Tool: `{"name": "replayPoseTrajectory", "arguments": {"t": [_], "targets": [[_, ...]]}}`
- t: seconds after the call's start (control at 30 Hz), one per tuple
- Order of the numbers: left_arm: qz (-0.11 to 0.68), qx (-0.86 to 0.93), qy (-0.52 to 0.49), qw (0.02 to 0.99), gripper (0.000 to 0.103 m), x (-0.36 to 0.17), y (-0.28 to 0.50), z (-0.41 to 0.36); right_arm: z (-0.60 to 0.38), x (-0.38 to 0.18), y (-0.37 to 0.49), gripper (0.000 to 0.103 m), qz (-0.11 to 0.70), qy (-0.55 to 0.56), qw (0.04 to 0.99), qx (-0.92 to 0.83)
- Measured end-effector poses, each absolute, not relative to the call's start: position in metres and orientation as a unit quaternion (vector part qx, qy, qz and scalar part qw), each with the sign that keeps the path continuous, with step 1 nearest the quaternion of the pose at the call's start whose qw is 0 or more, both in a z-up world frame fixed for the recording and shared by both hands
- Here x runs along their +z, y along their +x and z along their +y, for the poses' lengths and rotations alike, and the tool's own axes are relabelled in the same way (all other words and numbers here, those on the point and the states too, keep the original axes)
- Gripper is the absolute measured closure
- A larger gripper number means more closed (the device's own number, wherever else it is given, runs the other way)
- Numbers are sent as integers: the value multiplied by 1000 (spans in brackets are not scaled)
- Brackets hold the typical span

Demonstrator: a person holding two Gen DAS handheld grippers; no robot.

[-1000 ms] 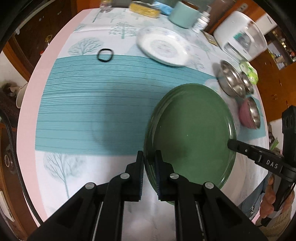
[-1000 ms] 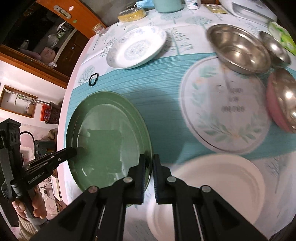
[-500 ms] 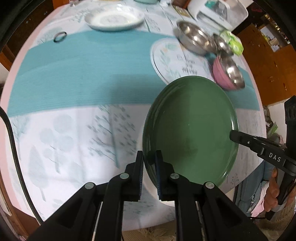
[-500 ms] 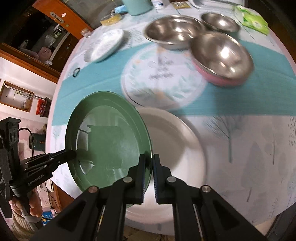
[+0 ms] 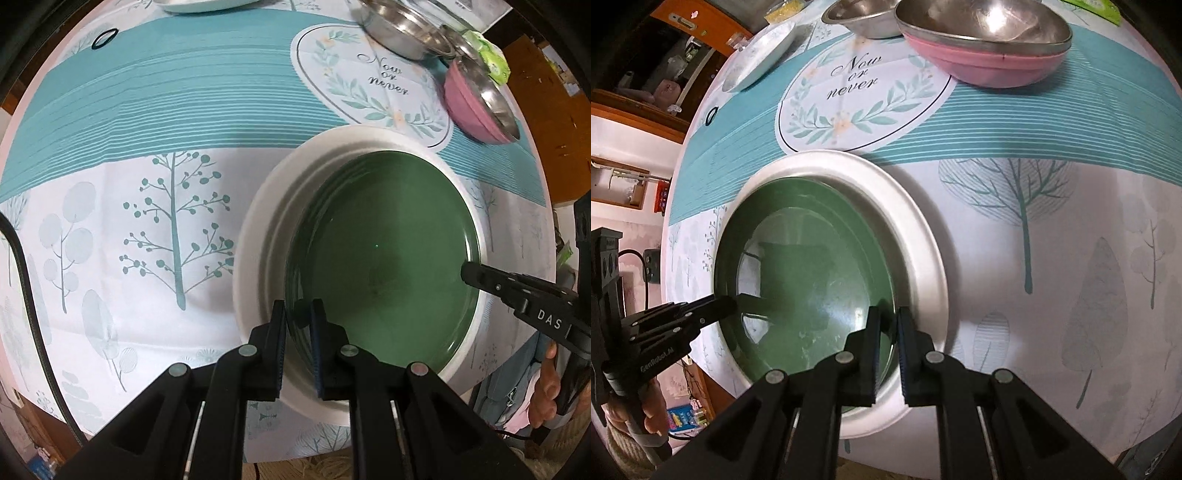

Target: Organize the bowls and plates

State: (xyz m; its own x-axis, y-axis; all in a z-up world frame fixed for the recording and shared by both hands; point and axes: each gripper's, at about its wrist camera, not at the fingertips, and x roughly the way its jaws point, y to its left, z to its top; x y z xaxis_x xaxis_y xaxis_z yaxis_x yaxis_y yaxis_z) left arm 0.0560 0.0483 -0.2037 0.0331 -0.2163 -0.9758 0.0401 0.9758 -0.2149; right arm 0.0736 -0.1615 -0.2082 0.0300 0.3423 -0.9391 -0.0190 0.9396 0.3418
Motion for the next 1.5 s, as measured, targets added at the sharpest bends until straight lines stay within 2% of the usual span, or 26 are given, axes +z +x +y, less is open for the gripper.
{"name": "replayPoseTrajectory", "arguments": {"t": [0.33, 0.43, 0.5, 0.6, 0.63, 0.67, 0.8, 0.93, 1.5], "targets": [[694, -90, -74, 711, 91, -207, 61, 52, -158, -208, 78, 91, 687, 100, 707, 131], [694, -97, -72, 710, 79, -207, 66, 48, -153, -204, 78, 91, 687, 81, 712, 124], [689, -101, -69, 715, 63, -200, 66, 45, -148, -200, 77, 89, 688, 65, 713, 119], [668, -102, -52, 735, 46, -184, 68, 42, -143, -186, 76, 74, 673, 42, 729, 116], [662, -102, -47, 741, 45, -177, 67, 40, -143, -182, 76, 66, 668, 36, 734, 115], [657, -102, -41, 746, 45, -172, 68, 40, -141, -176, 76, 63, 662, 28, 740, 115], [638, -104, -27, 763, 44, -149, 70, 38, -137, -154, 76, 63, 639, 10, 760, 119], [619, -105, -23, 778, 37, -129, 69, 39, -135, -140, 73, 63, 625, 9, 771, 125], [577, -90, -9, 812, 36, -82, 40, 26, -129, -99, 50, 63, 582, 7, 795, 171]]}}
